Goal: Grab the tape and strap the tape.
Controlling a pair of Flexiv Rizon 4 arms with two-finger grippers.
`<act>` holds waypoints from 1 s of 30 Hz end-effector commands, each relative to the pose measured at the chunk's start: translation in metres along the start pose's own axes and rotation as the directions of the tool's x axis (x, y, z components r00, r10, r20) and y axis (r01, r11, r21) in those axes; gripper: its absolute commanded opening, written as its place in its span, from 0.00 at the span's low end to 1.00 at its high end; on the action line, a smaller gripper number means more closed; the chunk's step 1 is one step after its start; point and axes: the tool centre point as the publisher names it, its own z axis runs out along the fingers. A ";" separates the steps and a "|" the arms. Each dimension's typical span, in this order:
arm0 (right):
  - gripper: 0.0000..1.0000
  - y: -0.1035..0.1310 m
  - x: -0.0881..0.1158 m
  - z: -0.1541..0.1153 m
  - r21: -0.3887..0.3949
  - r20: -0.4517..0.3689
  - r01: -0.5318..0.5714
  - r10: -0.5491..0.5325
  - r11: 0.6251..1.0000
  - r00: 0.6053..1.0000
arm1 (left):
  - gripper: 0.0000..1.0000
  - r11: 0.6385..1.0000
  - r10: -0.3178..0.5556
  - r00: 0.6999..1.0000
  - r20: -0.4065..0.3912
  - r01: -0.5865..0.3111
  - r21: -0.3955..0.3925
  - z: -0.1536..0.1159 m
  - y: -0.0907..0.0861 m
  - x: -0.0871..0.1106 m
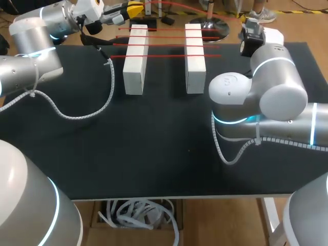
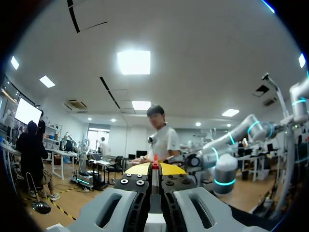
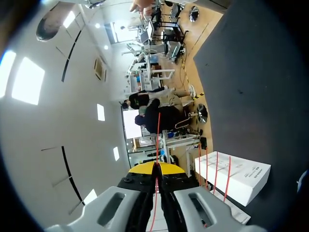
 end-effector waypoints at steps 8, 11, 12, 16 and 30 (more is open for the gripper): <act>0.00 0.000 0.001 -0.001 -0.013 0.001 0.014 -0.014 1.000 1.000 | 0.00 1.000 0.000 1.000 -0.003 0.000 0.001 0.000 0.001 -0.001; 0.00 0.000 0.001 -0.001 -0.013 0.001 0.014 -0.014 1.000 1.000 | 0.00 1.000 0.000 1.000 -0.003 0.000 0.001 0.000 0.001 -0.001; 0.00 0.000 0.001 -0.001 -0.013 0.001 0.014 -0.014 1.000 1.000 | 0.00 1.000 0.000 1.000 -0.003 0.000 0.001 0.000 0.001 -0.001; 0.00 0.000 0.001 -0.001 -0.013 0.001 0.014 -0.014 1.000 1.000 | 0.00 0.998 0.011 1.000 0.002 -0.011 -0.058 -0.001 0.001 -0.001; 0.00 0.000 0.001 -0.001 -0.013 0.001 0.014 -0.014 1.000 1.000 | 0.00 0.807 0.051 0.999 -0.007 -0.046 -0.588 -0.003 0.010 0.002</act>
